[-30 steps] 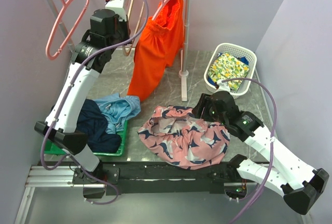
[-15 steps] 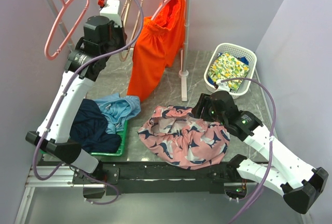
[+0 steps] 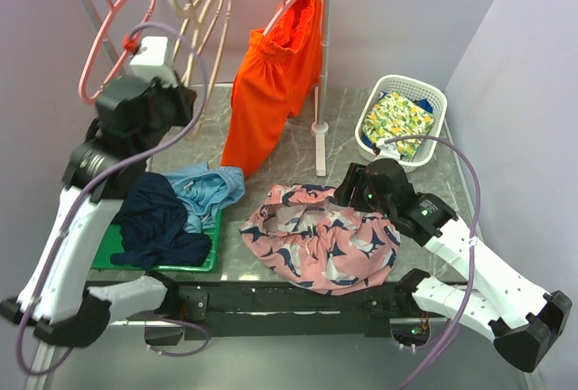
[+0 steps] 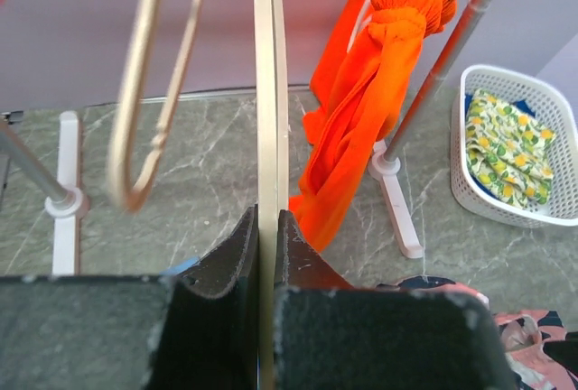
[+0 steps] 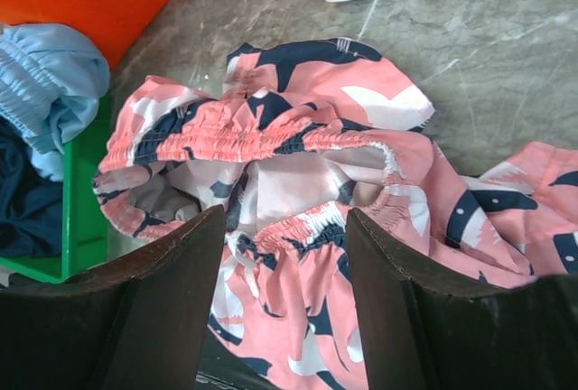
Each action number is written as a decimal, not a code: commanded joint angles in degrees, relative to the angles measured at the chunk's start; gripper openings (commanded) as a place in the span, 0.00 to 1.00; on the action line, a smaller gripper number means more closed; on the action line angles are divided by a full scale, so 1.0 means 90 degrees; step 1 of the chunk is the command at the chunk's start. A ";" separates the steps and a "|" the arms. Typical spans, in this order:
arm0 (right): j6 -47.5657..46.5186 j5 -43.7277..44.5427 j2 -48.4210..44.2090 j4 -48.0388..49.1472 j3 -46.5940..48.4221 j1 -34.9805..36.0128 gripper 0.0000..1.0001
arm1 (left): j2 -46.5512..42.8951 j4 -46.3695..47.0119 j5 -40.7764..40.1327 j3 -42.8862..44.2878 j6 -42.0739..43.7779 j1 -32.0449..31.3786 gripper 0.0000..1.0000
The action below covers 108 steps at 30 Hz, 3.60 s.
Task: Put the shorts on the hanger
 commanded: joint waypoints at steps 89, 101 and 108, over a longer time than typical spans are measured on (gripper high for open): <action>0.0259 0.1809 0.0597 0.0011 0.0410 0.0592 0.00 | -0.2731 -0.1611 0.3280 -0.3500 -0.0648 -0.2758 0.01; 0.0013 0.1671 0.1282 -0.0115 0.2179 0.1636 0.00 | -0.2292 0.0741 0.2598 -0.4328 -0.1360 -0.3421 0.01; 0.0316 0.1682 0.0579 -0.0067 0.1331 0.1725 0.03 | -0.1327 0.2304 0.0149 -0.4945 -0.1634 -0.5253 0.01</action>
